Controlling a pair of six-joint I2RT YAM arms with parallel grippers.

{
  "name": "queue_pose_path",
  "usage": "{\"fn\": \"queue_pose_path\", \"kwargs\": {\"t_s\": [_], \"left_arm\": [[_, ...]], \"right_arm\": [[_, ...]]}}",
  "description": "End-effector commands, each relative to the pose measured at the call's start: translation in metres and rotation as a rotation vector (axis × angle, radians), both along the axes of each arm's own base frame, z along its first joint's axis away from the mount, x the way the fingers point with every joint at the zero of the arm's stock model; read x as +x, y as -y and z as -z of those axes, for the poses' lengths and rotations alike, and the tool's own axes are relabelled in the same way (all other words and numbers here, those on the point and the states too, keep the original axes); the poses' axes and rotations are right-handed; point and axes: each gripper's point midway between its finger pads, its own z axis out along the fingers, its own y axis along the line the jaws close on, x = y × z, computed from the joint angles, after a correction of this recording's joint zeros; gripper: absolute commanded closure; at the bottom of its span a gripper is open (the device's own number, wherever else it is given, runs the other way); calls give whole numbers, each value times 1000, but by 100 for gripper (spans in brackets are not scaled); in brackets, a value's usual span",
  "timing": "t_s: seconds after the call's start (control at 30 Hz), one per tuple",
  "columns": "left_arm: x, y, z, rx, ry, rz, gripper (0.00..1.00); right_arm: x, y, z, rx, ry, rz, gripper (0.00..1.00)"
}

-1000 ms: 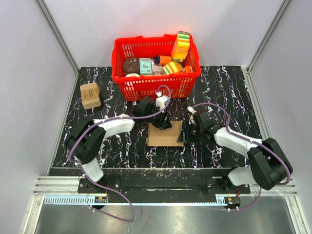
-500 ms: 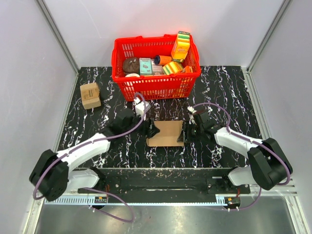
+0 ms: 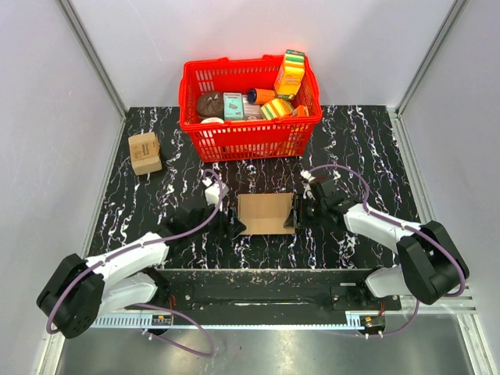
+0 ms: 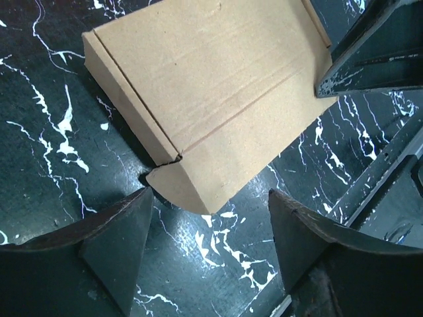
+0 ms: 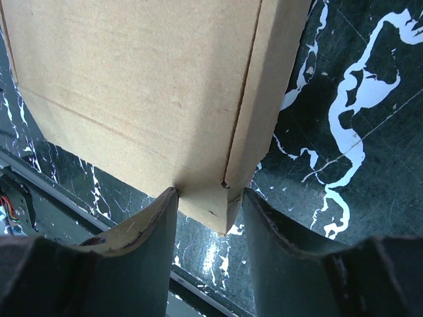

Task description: Fold the paper box

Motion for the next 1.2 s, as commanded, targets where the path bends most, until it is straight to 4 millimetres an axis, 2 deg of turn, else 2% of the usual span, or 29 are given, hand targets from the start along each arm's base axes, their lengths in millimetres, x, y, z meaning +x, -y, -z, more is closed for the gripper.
{"fn": "queue_pose_path", "kwargs": {"t_s": [0.0, 0.17, 0.4, 0.73, 1.17], "left_arm": [[18, 6, -11, -48, 54, -44, 24], [23, 7, 3, -17, 4, -67, 19], [25, 8, 11, -8, -38, -88, 20], [22, 28, 5, -98, -62, -34, 32], [14, 33, 10, -102, -93, -6, 39]], "right_arm": [[10, -7, -14, 39, 47, -9, 50], [11, -6, -14, 37, 49, -7, 50], [11, -6, -15, 35, 52, -8, 50], [11, -5, -13, 36, 48, -8, 50], [9, -6, -12, 38, 42, -8, 50]]}}
